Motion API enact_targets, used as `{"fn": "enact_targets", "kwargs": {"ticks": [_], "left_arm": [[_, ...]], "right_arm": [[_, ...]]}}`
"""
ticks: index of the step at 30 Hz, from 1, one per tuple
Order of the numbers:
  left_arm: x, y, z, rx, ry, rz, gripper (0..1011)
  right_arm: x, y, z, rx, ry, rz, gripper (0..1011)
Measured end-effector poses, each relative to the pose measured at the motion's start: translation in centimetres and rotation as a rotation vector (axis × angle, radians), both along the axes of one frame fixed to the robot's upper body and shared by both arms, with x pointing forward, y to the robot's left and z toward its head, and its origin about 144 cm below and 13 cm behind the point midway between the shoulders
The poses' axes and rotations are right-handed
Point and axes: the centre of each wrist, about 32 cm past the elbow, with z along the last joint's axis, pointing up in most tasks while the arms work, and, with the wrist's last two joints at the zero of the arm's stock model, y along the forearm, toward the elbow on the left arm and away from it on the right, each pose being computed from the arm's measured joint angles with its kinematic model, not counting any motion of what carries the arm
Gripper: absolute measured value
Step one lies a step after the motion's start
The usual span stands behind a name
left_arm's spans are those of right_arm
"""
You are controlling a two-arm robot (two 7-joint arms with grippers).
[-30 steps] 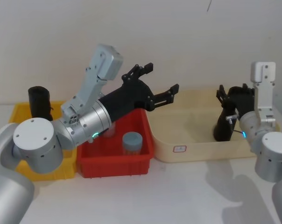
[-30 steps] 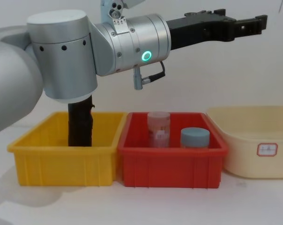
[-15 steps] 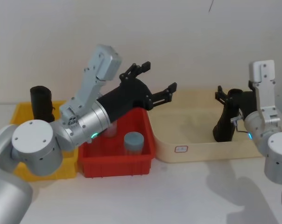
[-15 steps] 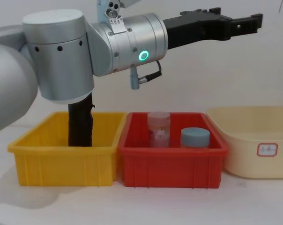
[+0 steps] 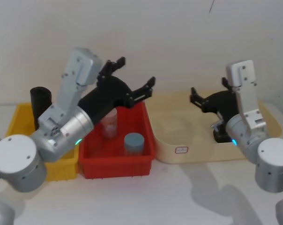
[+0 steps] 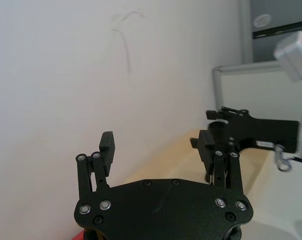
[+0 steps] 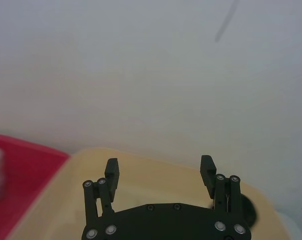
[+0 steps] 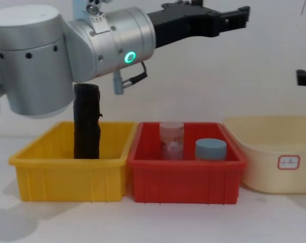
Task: Pick up the garbage bag with the one hand and transfer it to the other hand.
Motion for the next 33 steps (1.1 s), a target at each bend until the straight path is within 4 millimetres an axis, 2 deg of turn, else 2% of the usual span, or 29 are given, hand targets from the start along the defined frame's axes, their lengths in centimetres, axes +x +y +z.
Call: {"fn": "enact_targets", "kwargs": {"ticks": [18, 26, 33], "left_arm": [[-5.9, 4.5, -0.3, -0.047, -0.055, 0.284, 1000], [-9.0, 6.9, -0.6, -0.059, -0.058, 0.412, 1000], [-10.4, 7.9, -0.8, -0.061, -0.059, 0.469, 1000]], "right_arm": [[-3.2, 5.6, -0.7, -0.029, 0.083, 0.241, 1000], [-3.9, 7.1, -1.4, -0.036, 0.153, 0.309, 1000], [-4.0, 7.7, -1.8, -0.033, 0.213, 0.337, 1000]]}}
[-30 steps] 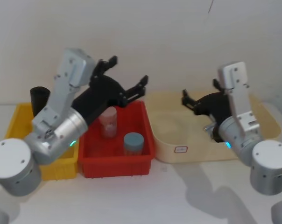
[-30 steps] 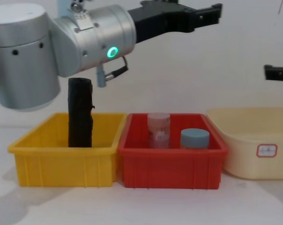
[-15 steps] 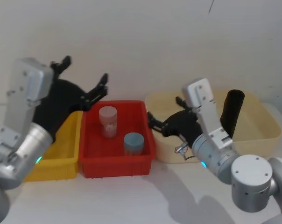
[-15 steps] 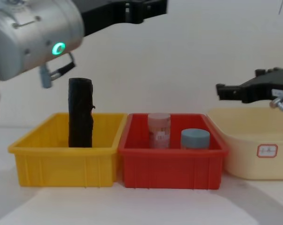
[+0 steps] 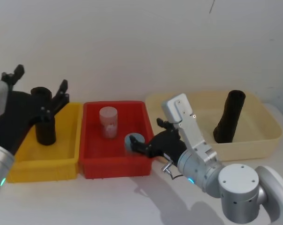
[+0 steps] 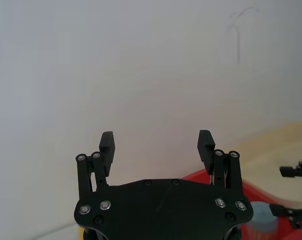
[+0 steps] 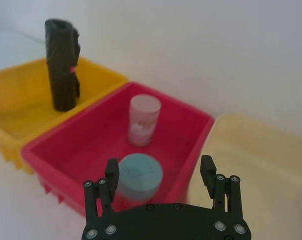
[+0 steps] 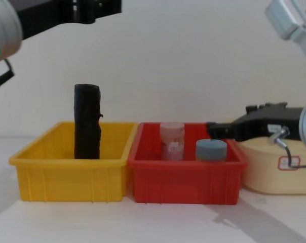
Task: Pick up the garbage bag with the one hand and transfer it to the other hand.
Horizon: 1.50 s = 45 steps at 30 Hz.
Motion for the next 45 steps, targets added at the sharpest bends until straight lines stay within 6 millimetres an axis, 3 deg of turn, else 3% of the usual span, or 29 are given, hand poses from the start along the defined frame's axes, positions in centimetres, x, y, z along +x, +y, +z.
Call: {"fn": "enact_targets", "kwargs": {"ticks": [15, 45], "left_arm": [[-1.8, 1.1, 0.0, 0.001, -0.003, 0.064, 1000], [-2.4, 1.5, 0.0, 0.001, -0.003, 0.086, 1000]], "right_arm": [[1.0, -0.2, -1.2, 0.026, 0.119, 0.0, 1000], [2.2, 0.8, -1.5, 0.054, 0.159, 0.011, 1000]]}}
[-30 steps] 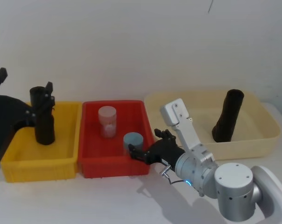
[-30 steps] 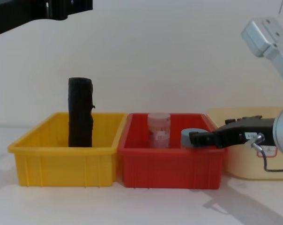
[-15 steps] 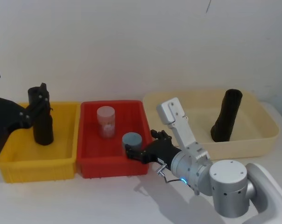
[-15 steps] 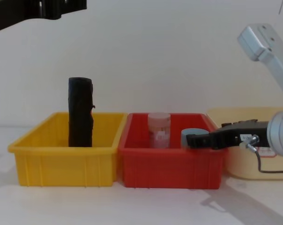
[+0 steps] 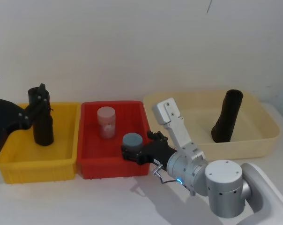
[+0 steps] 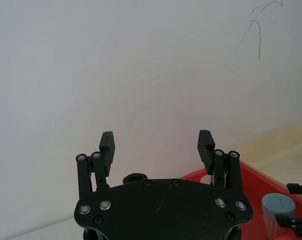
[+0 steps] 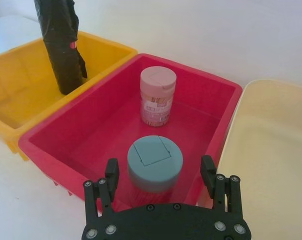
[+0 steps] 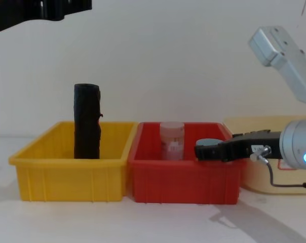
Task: Pick up the garbage bag with the one hand and transfer it to the other hand.
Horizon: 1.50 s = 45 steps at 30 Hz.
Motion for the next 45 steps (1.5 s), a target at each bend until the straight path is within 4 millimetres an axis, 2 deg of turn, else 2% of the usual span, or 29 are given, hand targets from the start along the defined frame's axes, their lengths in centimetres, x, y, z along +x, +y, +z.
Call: {"fn": "enact_targets", "kwargs": {"ticks": [16, 22, 23, 26, 29, 40, 45], "left_arm": [[0.0, 0.0, 0.0, 0.0, -0.001, 0.002, 1000], [-0.1, 0.0, 0.0, 0.0, 0.0, 0.002, 1000], [-0.1, 0.0, 0.0, 0.0, 0.0, 0.002, 1000], [-0.1, 0.0, 0.0, 0.0, 0.0, 0.002, 1000], [-0.1, 0.0, 0.0, 0.0, 0.0, 0.002, 1000], [-0.1, 0.0, 0.0, 0.0, 0.0, 0.002, 1000], [-0.1, 0.0, 0.0, 0.0, 0.0, 0.002, 1000]], "right_arm": [[0.4, 0.6, -0.2, 0.001, 0.001, -0.003, 992], [0.6, 0.9, -0.2, 0.002, 0.005, -0.002, 841], [0.6, 0.9, -0.2, 0.002, 0.005, -0.001, 841], [0.6, 1.0, -0.2, 0.002, 0.007, -0.001, 711], [0.6, 1.0, -0.2, 0.003, 0.008, -0.001, 667], [0.6, 1.0, 0.5, 0.035, -0.006, -0.009, 663], [0.6, 0.6, 1.6, 0.085, -0.042, -0.019, 663]]}}
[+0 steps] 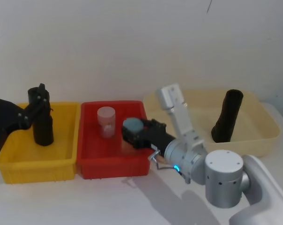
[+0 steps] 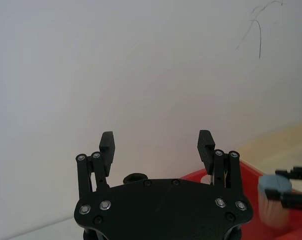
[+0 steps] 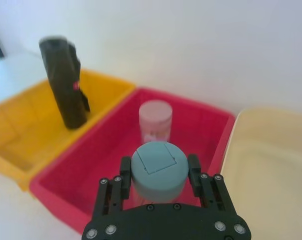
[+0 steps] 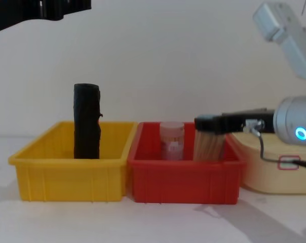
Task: Pick up the garbage bag with the one hand and transfer it to the other hand.
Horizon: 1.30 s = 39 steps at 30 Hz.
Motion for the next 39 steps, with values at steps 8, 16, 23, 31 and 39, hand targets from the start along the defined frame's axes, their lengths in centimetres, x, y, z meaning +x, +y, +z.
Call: {"fn": "enact_targets", "kwargs": {"ticks": [8, 16, 23, 31, 39], "left_arm": [[0.0, 0.0, 0.0, 0.0, 0.0, 0.0, 1000], [0.0, 0.0, 0.0, 0.0, 0.0, 0.0, 1000], [0.0, 0.0, 0.0, 0.0, 0.0, 0.0, 1000], [0.0, 0.0, 0.0, 0.0, 0.0, 0.0, 1000], [0.0, 0.0, 0.0, 0.0, 0.0, 0.0, 1000]], "right_arm": [[0.0, -0.9, 2.2, 0.094, -0.091, -0.043, 663], [0.4, -2.1, 3.7, 0.138, -0.165, -0.123, 664], [1.3, -3.4, 3.8, 0.123, -0.205, -0.216, 664], [2.3, -4.4, 2.8, 0.046, -0.209, -0.29, 663], [3.2, -5.2, 1.2, -0.052, -0.185, -0.334, 818]]}}
